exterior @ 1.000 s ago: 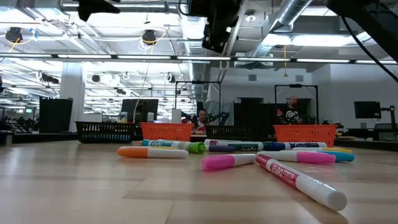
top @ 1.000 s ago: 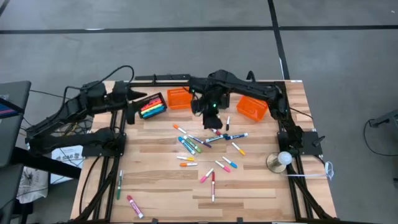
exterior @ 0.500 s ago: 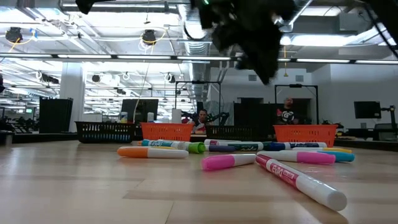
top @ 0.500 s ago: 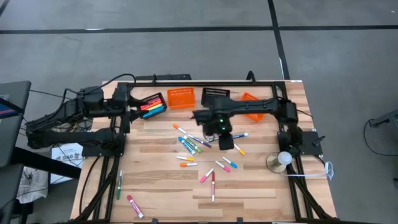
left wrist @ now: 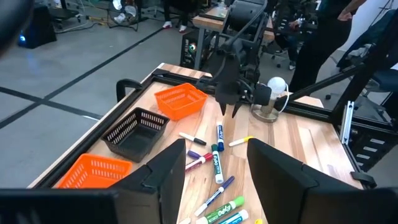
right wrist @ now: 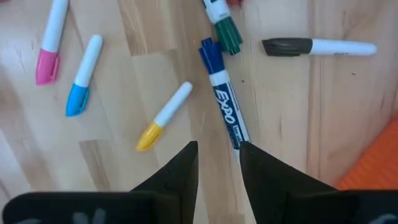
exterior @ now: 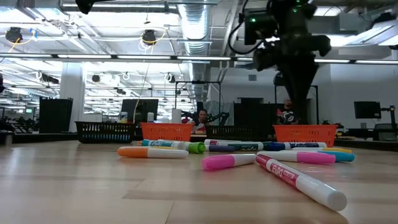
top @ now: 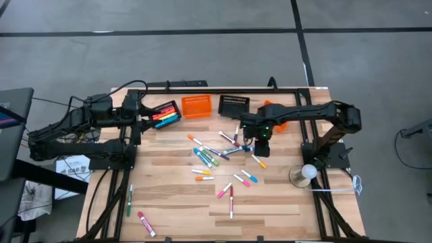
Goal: Pick & Place Markers
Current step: Put the dark blue marker pen into the left orange bin
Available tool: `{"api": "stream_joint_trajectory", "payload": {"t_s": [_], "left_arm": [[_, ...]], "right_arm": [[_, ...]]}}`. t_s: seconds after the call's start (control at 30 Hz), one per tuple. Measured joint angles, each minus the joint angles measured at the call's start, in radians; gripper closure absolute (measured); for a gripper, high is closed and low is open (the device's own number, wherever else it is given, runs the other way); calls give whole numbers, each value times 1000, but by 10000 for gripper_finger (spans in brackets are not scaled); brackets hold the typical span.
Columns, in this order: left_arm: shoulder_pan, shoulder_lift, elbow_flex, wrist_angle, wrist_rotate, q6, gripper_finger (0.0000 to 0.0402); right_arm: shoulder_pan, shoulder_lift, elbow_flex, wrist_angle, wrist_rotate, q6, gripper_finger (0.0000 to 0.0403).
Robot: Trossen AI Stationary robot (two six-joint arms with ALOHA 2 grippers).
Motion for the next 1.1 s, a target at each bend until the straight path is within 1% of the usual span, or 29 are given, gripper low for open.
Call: {"api": "stream_joint_trajectory", "payload": {"t_s": [0.1,0.23,0.47,0.63,0.87,1.1], "left_arm": [[0,0,0,0,0,0,229],[0,0,0,0,0,0,231],[0,4,0,1,-8,-26,231],[0,9,-1,7,-12,-32,232],[0,14,-1,7,-19,-50,234],[0,15,-1,7,-19,-53,234]], "right_arm": [[-19,-29,-58,52,-3,-3,292],[-39,-26,-101,92,-5,-65,278],[-65,42,-120,120,-6,-164,229],[-101,88,-121,125,-15,-177,210],[-106,131,-122,138,-28,-231,205],[-96,133,-122,179,-26,-246,220]]}}
